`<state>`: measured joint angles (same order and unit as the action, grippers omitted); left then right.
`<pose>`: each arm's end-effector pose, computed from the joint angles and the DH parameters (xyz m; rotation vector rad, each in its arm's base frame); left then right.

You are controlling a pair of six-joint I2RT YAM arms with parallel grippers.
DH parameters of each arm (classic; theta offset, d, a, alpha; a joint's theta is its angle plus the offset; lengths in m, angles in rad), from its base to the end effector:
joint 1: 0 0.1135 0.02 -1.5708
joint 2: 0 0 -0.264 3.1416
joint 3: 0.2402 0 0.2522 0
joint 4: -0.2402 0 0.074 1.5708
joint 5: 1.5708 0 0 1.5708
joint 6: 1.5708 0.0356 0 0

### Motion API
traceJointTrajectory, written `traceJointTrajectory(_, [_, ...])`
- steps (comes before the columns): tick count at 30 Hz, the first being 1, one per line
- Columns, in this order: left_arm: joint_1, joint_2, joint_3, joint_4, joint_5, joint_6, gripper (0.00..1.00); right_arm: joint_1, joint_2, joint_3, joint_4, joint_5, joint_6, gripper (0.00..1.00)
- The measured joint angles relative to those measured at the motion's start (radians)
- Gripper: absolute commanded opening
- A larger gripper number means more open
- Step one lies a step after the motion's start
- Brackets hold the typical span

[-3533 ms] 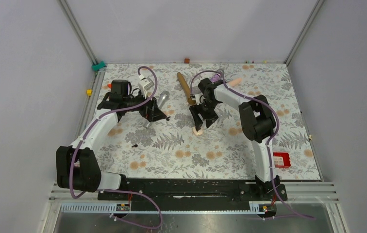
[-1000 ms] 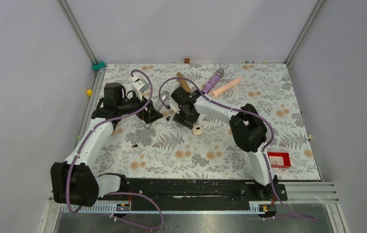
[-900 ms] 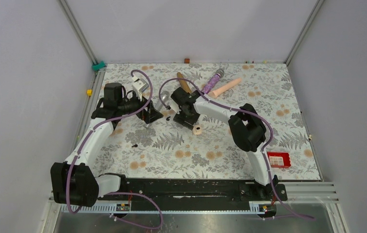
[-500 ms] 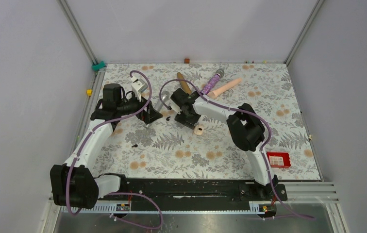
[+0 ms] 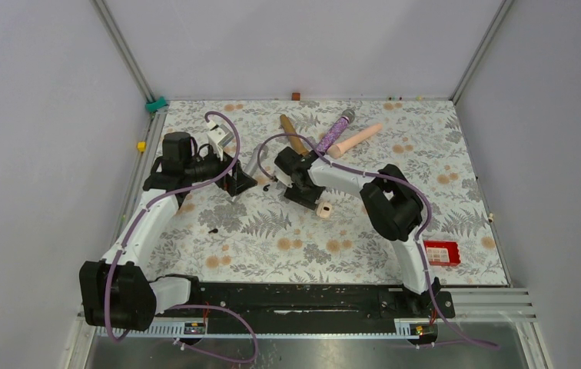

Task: Insert the wireless bluetooth earbuds into the charging case
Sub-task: Pick up the charging case at the center of the board.

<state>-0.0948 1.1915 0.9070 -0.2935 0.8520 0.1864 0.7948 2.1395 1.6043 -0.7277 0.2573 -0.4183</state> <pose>0.2521 -0.0509 0.2943 0.7593 1.8922 -0.8484 0.3121 0.3051 0.1593 -1.5387 2.3157 -0.2725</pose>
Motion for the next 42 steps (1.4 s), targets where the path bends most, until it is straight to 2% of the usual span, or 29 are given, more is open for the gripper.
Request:
traceJointTrajectory(24, [0.005,-0.019,-0.001,0.004,0.001,0.000,0.98,-0.089,-0.059,-0.058,-0.031,0.029,-0.005,0.71])
traceJointTrajectory(29, [0.005,-0.020,-0.001,0.004,0.001,0.000,0.99,-0.143,-0.109,-0.052,-0.047,-0.014,-0.014,0.76])
traceJointTrajectory(34, [0.005,-0.020,-0.001,0.004,0.001,0.000,0.98,-0.188,-0.185,-0.067,-0.075,-0.129,-0.109,0.80])
traceJointTrajectory(42, [0.006,-0.020,-0.001,0.004,0.001,0.000,0.98,-0.185,-0.388,-0.301,-0.043,-0.366,-0.407,0.79])
